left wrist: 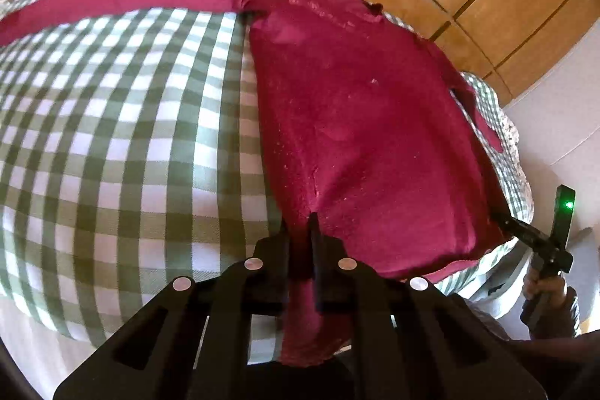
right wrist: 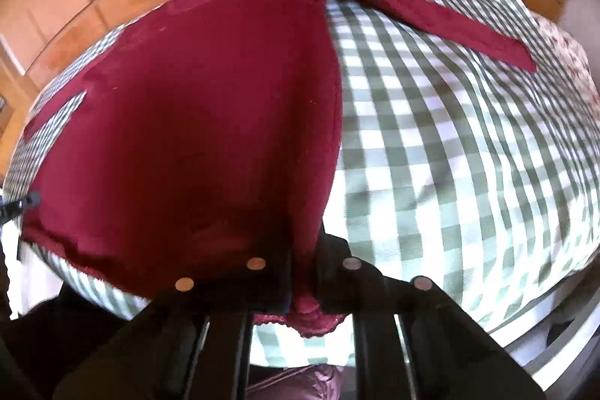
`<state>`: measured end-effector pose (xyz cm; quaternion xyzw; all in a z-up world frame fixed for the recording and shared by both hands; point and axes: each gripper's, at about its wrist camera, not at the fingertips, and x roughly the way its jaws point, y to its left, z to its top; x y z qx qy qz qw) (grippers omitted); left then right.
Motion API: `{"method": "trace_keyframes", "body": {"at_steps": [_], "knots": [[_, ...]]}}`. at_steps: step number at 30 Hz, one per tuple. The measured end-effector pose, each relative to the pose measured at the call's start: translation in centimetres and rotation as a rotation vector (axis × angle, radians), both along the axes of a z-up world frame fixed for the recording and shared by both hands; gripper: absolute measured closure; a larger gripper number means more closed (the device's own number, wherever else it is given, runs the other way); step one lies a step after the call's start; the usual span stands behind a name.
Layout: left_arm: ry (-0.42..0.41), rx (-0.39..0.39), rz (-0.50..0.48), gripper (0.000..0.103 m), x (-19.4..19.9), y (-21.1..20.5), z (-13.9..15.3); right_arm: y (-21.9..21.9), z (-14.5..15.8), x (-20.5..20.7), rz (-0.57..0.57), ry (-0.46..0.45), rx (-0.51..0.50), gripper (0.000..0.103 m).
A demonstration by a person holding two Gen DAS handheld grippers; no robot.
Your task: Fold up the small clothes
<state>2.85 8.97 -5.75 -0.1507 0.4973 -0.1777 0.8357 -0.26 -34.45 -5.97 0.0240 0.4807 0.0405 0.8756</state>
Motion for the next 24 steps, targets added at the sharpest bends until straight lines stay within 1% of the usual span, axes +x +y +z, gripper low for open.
{"method": "trace_keyframes", "body": {"at_steps": [2,4,7,9,10,11,12,13,14,16,18,21,23,24], "knots": [[-0.013,0.013,0.0,0.096,-0.7,0.8,0.4,-0.2,1.2,-1.1,0.034,-0.02,0.021,0.096],[-0.011,0.047,0.01,0.096,-1.4,1.5,0.3,-0.7,2.0,-2.6,0.068,-0.029,0.032,0.096],[0.035,0.054,0.028,0.095,-1.9,2.3,-0.9,-0.7,1.2,-4.0,0.085,0.019,0.031,0.096],[0.041,0.074,0.042,0.095,-2.2,2.2,-1.0,-0.6,0.1,-4.5,0.083,0.05,0.035,0.096],[0.034,0.089,0.039,0.085,-2.2,2.0,-0.6,-0.7,-0.1,-4.5,0.066,0.055,0.04,0.094],[0.016,0.112,0.038,0.072,-2.2,1.9,0.1,-0.8,-0.1,-4.6,0.054,0.055,0.052,0.094],[-0.024,0.135,0.051,0.066,-2.2,1.8,1.2,-1.1,0.1,-4.6,0.035,0.049,0.072,0.093],[-0.057,0.143,0.063,0.054,-2.0,1.7,2.0,-1.6,0.4,-4.5,0.018,0.036,0.072,0.087],[-0.098,0.145,0.077,0.048,-1.8,1.7,2.9,-2.2,0.8,-4.3,-0.015,0.014,0.063,0.085],[-0.162,0.123,0.086,0.044,-0.7,1.5,4.7,-3.8,1.7,-3.8,-0.086,-0.026,0.06,0.068],[-0.199,0.106,0.092,0.039,0.4,0.6,5.3,-5.6,2.6,-3.2,-0.163,-0.067,0.044,0.062],[-0.226,0.1,0.059,0.038,2.7,-2.4,4.9,-8.5,3.4,-1.6,-0.267,-0.119,-0.001,0.055],[-0.224,0.126,0.04,0.038,4.3,-4.7,3.7,-10.8,3.5,0.2,-0.341,-0.146,-0.024,0.055],[-0.214,0.121,0.025,0.038,5.3,-5.9,3.1,-11.9,3.3,1.1,-0.356,-0.151,-0.025,0.054]]}}
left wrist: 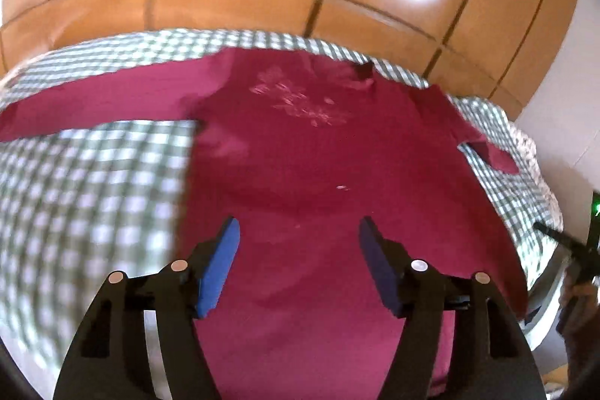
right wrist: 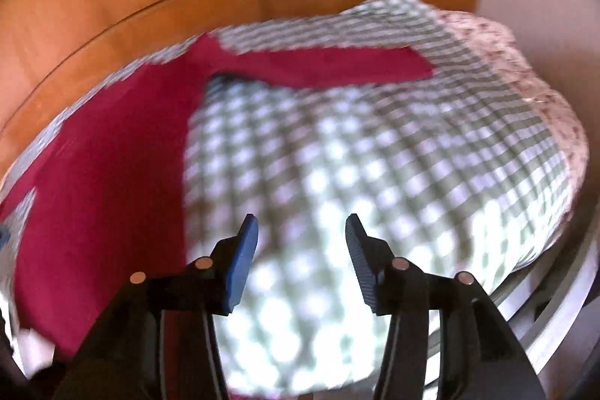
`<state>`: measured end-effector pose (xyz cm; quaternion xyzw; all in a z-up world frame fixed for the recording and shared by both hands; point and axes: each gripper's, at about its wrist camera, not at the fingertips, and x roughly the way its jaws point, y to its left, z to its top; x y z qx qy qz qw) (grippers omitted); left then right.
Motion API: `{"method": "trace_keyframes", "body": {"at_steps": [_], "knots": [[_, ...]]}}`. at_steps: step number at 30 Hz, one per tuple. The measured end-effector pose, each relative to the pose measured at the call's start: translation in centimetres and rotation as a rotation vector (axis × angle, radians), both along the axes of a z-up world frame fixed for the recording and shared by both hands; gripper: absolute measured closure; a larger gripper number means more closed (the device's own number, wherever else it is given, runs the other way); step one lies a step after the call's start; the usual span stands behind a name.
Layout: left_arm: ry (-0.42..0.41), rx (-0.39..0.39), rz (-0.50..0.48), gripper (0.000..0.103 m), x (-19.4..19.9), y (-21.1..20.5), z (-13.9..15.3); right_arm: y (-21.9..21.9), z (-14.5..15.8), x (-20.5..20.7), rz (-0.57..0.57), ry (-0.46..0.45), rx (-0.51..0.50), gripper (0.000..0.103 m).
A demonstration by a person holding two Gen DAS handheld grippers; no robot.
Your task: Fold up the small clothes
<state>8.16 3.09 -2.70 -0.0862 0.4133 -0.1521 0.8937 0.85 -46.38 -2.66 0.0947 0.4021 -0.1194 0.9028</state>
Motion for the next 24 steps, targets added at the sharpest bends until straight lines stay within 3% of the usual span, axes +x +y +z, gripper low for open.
{"method": "trace_keyframes", "body": {"at_steps": [2,8,13,17,18,19,20,24], "knots": [[0.012,0.012,-0.006,0.038,0.9,-1.7,-1.2,-2.2,-0.3,1.7,-0.041,0.003,0.061,0.051],[0.025,0.118,-0.016,0.038,2.7,-4.4,-3.7,-11.7,-2.0,7.6,-0.282,-0.066,0.388,0.053],[0.026,0.139,-0.039,0.029,2.6,-4.8,-5.0,-16.8,-3.5,11.7,-0.425,-0.076,0.508,0.062],[0.033,0.129,-0.028,0.028,2.7,-4.8,-5.2,-18.8,-3.8,14.4,-0.448,-0.058,0.496,0.062],[0.036,0.121,-0.023,0.028,2.8,-4.7,-5.3,-18.9,-3.7,14.7,-0.443,-0.047,0.48,0.068],[0.037,0.117,-0.02,0.028,2.6,-4.7,-5.3,-18.9,-3.5,15.2,-0.426,-0.032,0.455,0.086],[0.038,0.117,-0.019,0.028,2.7,-4.7,-5.3,-18.8,-3.3,15.6,-0.409,-0.02,0.425,0.096],[0.039,0.123,-0.017,0.027,2.7,-4.9,-5.4,-18.7,-0.1,14.3,-0.435,-0.087,0.136,0.098]]}}
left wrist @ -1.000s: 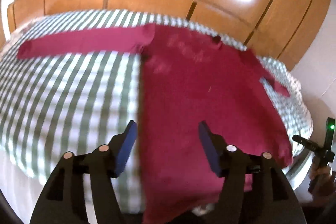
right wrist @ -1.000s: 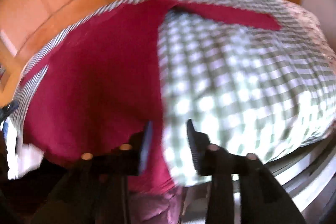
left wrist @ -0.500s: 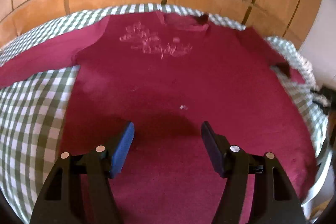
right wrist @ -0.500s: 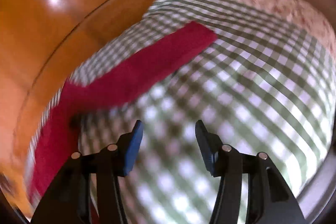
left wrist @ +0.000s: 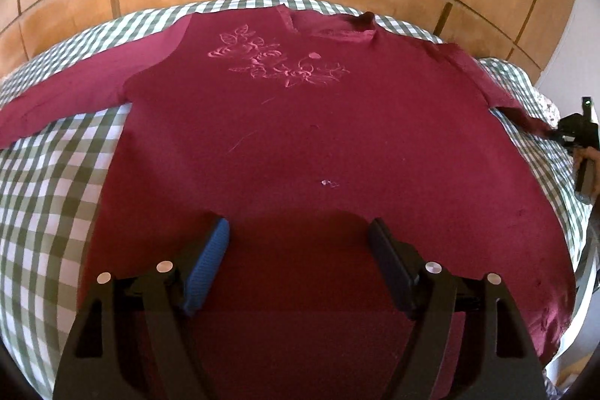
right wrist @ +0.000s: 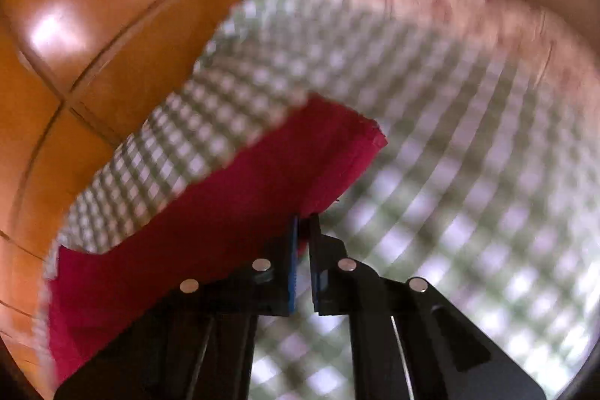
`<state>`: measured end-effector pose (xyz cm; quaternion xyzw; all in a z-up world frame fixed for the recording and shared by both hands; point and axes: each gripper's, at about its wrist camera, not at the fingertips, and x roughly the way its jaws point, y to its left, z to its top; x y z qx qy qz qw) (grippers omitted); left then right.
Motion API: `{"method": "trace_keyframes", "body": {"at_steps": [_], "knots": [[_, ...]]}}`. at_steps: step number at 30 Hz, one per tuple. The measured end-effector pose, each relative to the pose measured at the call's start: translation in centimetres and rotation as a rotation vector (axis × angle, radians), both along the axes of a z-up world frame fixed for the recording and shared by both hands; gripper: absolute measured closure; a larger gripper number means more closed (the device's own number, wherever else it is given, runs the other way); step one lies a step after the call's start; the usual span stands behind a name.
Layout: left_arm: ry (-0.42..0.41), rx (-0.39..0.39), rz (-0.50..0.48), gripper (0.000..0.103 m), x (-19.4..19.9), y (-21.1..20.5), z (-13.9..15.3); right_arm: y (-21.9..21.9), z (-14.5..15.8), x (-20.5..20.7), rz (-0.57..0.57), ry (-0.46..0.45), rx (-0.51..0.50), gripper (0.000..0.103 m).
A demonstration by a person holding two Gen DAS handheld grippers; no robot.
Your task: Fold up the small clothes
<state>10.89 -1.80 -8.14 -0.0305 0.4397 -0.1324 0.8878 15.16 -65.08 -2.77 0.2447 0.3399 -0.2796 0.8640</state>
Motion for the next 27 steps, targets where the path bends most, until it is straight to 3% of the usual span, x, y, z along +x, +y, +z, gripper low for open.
{"method": "trace_keyframes", "body": {"at_steps": [3,5,9,11,12,19,22,27], "knots": [[-0.001,0.0,0.008,0.024,0.0,-0.2,-0.1,-2.4,-0.9,-1.0,-0.105,0.047,-0.028,0.103],[-0.003,0.005,0.005,0.021,0.0,-0.3,-0.2,-4.0,-2.7,-1.7,-0.113,0.066,0.081,0.103],[0.0,-0.001,0.004,0.021,0.1,-0.1,-0.1,-3.7,-3.3,-3.7,-0.1,0.026,0.154,0.099],[0.005,-0.009,0.007,0.021,0.1,0.1,0.1,-2.5,-2.9,-4.3,-0.068,-0.002,0.181,0.076],[0.009,-0.021,0.012,0.021,0.0,0.3,0.3,-1.6,-2.5,-4.8,-0.048,-0.019,0.178,0.059],[0.013,-0.1,0.11,0.021,-1.0,3.6,2.0,6.6,-0.9,-5.4,0.252,-0.057,0.256,0.058],[-0.003,-0.078,0.173,0.021,-1.8,5.7,2.7,11.7,-0.7,-5.0,0.433,-0.051,0.293,0.058],[0.008,-0.063,0.256,0.021,-3.5,9.6,3.1,21.0,-1.6,-4.7,0.681,0.028,0.256,0.058]]}}
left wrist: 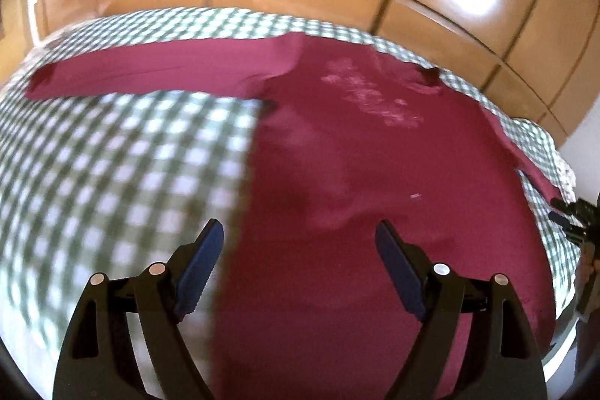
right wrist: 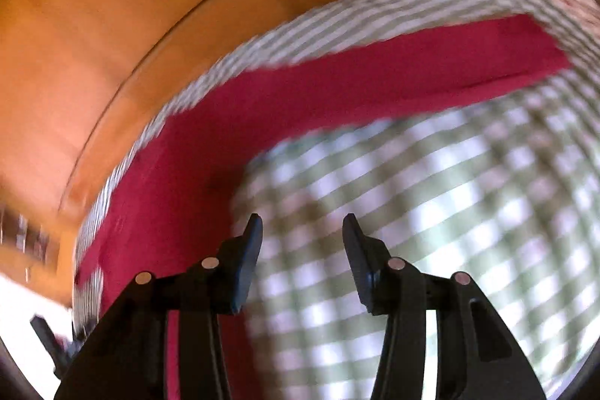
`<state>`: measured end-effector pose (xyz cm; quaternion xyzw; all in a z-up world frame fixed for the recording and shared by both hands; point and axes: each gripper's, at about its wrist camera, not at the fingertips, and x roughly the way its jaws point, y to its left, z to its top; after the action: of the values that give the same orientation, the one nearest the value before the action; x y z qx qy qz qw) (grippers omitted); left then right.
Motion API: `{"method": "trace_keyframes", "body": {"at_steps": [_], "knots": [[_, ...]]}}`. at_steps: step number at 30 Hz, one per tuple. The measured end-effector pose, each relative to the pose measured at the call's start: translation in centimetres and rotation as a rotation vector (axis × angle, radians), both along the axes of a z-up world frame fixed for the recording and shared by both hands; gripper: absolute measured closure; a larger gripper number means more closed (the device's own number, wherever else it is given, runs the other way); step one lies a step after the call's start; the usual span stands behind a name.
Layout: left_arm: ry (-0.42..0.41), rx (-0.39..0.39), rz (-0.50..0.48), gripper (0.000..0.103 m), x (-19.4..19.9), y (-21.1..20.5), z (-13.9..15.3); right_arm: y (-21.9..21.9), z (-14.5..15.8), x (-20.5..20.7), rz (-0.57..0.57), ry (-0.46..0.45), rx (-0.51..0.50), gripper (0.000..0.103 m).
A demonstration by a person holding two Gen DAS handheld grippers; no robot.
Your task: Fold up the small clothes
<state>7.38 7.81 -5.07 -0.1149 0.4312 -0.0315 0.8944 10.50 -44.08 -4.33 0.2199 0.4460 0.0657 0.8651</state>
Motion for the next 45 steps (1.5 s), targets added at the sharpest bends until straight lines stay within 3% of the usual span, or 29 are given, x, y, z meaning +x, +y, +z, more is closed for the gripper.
{"method": "trace_keyframes", "body": {"at_steps": [3,6,12,14,15,19,23,26,30,31,35,38,40,45], "knots": [[0.027,-0.006,0.029,0.021,-1.1,1.7,-0.7,3.9,-1.7,-1.4,0.097,0.051,-0.021,0.058],[0.044,-0.005,0.029,0.021,-2.6,2.7,-1.4,6.2,-2.1,-4.8,0.139,0.03,-0.081,0.058],[0.044,0.028,0.005,0.021,-4.5,2.3,-2.3,7.2,-2.3,-10.2,0.196,0.081,-0.061,0.058],[0.043,0.028,0.005,0.021,-4.8,2.4,-2.4,7.9,-2.5,-11.3,0.208,0.1,-0.101,0.072],[0.044,0.023,0.011,0.021,-4.9,2.4,-2.5,8.0,-2.9,-11.9,0.211,0.108,-0.107,0.096],[0.053,0.024,0.023,0.028,-5.4,2.5,-2.6,8.3,-2.4,-12.4,0.2,0.086,-0.13,0.095],[0.066,0.025,0.023,0.028,-6.0,2.5,-2.5,8.8,-3.4,-12.9,0.254,0.121,-0.191,0.095],[0.053,0.025,0.032,0.028,-5.8,2.7,-1.6,8.2,-2.8,-12.5,0.256,0.119,-0.171,0.091],[-0.016,0.008,0.034,0.028,-4.7,2.1,0.3,3.0,-1.2,-10.9,0.046,0.053,-0.098,0.052],[-0.03,0.012,0.026,0.028,-4.4,1.7,0.6,1.3,-0.9,-10.4,-0.019,0.037,-0.072,0.047],[-0.06,0.03,-0.03,0.028,-2.4,-0.9,1.2,-8.4,-1.2,-7.7,-0.359,0.002,0.073,0.046],[-0.06,0.019,-0.078,0.025,-0.9,-3.2,1.2,-14.3,-1.7,-5.4,-0.539,-0.003,0.12,0.057],[-0.057,0.021,-0.107,0.021,-0.1,-4.6,1.0,-16.9,-2.2,-4.1,-0.61,0.006,0.15,0.068],[-0.022,0.029,-0.153,0.02,1.7,-7.1,-0.2,-22.1,-2.7,-0.3,-0.722,0.013,0.203,0.069]]}}
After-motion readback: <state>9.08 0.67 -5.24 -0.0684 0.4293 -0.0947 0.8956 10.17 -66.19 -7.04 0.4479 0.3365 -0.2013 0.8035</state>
